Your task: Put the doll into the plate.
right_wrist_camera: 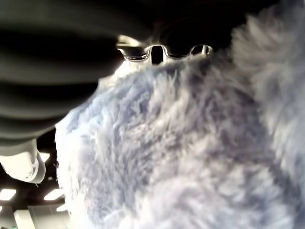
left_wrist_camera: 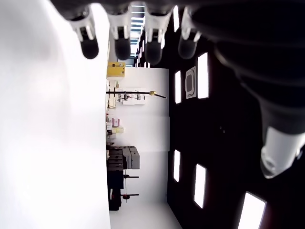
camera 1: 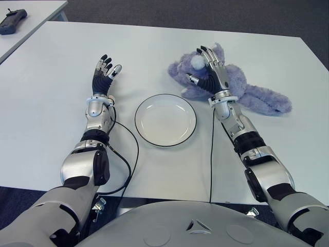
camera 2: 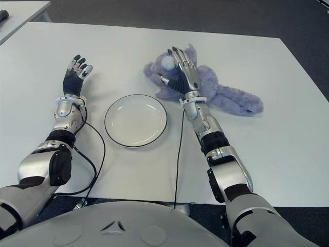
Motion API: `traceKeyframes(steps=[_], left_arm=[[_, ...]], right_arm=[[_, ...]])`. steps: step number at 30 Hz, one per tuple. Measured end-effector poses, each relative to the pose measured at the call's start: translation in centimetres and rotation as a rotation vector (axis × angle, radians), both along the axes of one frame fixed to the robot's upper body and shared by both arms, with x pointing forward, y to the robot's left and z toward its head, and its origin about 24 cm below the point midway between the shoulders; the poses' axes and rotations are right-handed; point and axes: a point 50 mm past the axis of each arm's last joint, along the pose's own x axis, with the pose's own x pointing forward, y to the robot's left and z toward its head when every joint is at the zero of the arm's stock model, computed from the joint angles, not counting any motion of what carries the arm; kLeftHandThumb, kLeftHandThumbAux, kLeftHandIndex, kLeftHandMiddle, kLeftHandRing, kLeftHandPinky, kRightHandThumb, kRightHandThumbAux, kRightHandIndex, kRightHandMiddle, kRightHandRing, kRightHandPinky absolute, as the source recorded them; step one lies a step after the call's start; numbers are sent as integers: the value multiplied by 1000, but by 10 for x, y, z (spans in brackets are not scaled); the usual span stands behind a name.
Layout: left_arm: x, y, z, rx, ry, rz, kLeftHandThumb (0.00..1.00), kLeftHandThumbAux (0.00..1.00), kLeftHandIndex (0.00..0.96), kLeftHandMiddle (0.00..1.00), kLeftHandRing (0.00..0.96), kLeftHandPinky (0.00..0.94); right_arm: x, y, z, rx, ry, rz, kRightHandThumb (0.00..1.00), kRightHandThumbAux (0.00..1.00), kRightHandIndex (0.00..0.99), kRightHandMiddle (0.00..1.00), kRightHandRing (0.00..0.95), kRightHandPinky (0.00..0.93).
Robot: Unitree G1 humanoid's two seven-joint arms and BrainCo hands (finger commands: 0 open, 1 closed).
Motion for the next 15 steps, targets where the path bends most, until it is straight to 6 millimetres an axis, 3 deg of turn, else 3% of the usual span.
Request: traceKeyframes(steps=[15], left_arm=[[0, 0, 0, -3, -1, -8, 0, 550, 18, 90, 38, 0]], right_arm=[[-5, 2, 5, 72, -86, 39, 467, 510, 77, 133, 133, 168]])
